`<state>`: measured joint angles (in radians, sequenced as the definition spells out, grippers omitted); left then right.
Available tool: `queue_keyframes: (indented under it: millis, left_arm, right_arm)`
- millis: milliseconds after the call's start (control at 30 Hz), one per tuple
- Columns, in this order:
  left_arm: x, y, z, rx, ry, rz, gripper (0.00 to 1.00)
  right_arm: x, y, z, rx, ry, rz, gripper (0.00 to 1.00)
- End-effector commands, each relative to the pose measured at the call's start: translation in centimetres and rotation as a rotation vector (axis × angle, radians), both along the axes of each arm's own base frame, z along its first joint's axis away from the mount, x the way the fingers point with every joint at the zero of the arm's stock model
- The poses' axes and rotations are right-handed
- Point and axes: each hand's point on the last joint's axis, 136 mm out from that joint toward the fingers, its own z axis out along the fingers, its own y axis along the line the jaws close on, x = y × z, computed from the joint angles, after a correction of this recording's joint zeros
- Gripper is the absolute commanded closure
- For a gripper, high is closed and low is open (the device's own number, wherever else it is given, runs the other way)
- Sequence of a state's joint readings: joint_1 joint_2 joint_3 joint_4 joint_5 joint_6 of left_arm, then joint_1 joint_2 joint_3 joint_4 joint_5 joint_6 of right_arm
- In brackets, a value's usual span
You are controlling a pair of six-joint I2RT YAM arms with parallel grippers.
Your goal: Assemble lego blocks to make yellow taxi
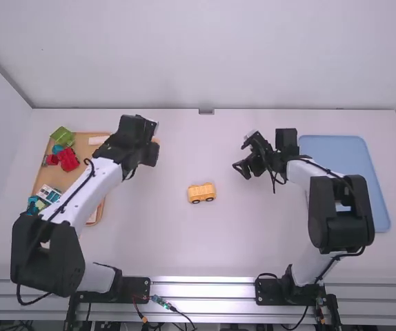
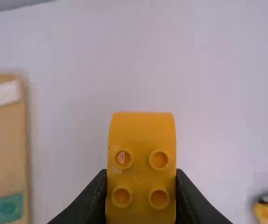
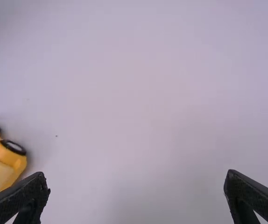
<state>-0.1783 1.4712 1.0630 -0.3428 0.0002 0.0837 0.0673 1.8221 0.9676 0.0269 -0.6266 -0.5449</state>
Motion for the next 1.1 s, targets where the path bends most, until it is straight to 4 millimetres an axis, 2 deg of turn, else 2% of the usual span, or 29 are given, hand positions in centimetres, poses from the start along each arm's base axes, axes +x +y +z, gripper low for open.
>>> queue_keyframes:
  millis: [0, 67, 100, 267, 367, 567, 767, 867, 1067]
  left_arm:
    - [-3.0, -5.0, 0.4, -0.056, -0.050, -0.377, 0.98]
    - [-4.5, -6.4, 0.1, -0.059, -0.074, -0.507, 0.98]
    - [-6.1, -7.5, -0.4, -0.064, -0.091, -0.616, 0.98]
    - [-8.7, -8.4, -1.6, -0.103, -0.087, -0.715, 0.98]
    - [-8.7, -8.1, -2.1, -0.101, -0.071, -0.702, 0.98]
    - [-9.2, -9.8, -2.4, -0.114, -0.108, -0.843, 0.98]
    - [-8.9, -10.0, -3.8, -0.110, -0.086, -0.864, 0.99]
    - [-8.5, -10.6, -4.4, -0.139, -0.092, -0.883, 0.98]
    - [-8.0, -11.2, -5.6, -0.155, -0.087, -0.907, 0.99]
  right_arm:
    - [-2.4, 1.7, 0.9, 0.054, -0.089, 0.187, 0.01]
    - [-3.1, 2.1, 0.6, 0.069, -0.115, 0.228, 0.01]
    - [-4.0, 2.5, 0.3, 0.091, -0.147, 0.269, 0.01]
    - [-6.5, 4.1, 0.1, 0.167, -0.248, 0.369, 0.01]
    - [-6.9, 4.8, -0.4, 0.156, -0.253, 0.370, 0.01]
    - [-7.5, 6.8, -0.9, 0.113, -0.272, 0.452, 0.01]
    - [-8.1, 7.6, -1.8, 0.150, -0.296, 0.539, 0.01]
    - [-8.7, 8.7, -2.5, 0.213, -0.311, 0.622, 0.01]
    - [-9.7, 9.4, -3.1, 0.305, -0.355, 0.720, 0.01]
